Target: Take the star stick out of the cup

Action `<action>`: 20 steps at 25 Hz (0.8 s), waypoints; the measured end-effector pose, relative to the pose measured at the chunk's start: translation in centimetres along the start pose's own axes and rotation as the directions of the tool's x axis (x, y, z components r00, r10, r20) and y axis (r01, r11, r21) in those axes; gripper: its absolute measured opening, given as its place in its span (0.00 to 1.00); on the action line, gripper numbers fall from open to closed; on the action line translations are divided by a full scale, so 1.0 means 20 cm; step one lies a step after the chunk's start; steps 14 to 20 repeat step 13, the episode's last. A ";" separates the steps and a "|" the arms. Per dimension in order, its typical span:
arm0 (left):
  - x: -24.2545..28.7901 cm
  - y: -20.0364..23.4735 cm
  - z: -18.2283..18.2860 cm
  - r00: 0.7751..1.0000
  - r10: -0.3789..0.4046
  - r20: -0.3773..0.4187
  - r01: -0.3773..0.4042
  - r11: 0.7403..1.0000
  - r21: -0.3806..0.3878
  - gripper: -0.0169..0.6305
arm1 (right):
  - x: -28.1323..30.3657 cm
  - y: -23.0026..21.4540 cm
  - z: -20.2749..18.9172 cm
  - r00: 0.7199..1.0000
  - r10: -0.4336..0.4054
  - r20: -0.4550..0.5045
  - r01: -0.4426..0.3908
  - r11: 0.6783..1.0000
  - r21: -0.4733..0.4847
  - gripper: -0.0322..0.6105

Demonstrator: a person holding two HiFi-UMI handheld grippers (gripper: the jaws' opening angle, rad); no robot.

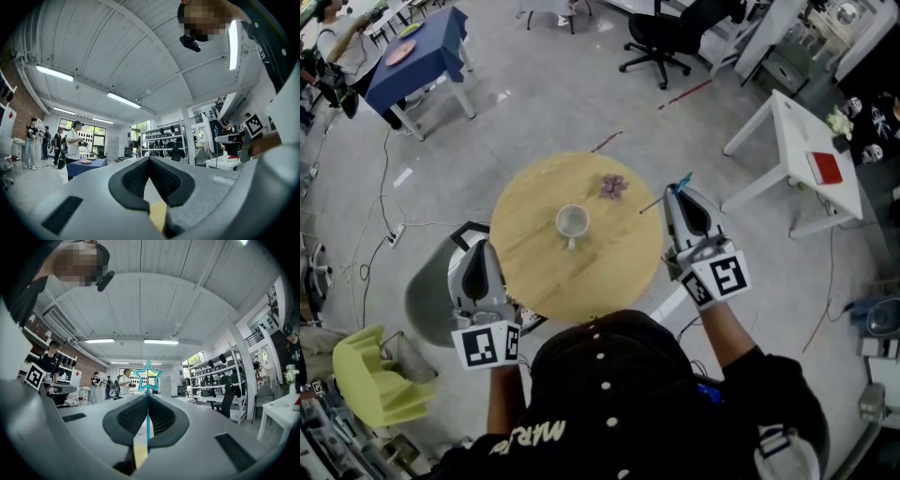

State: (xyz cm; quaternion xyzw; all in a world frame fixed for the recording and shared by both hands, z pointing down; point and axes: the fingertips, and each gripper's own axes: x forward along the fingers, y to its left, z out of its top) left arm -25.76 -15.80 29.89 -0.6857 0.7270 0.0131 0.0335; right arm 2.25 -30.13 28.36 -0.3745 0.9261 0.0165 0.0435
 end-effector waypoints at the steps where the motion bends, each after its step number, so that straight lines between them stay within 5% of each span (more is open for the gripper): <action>1: 0.00 0.01 0.00 1.000 0.001 -0.001 -0.001 1.000 0.000 0.03 | 0.01 0.01 0.00 1.000 0.003 0.000 -0.003 1.000 0.000 0.06; 20: 0.00 0.03 -0.04 1.000 0.014 -0.005 -0.014 1.000 0.001 0.03 | 0.05 0.02 -0.05 1.000 0.021 -0.007 -0.021 1.000 -0.007 0.06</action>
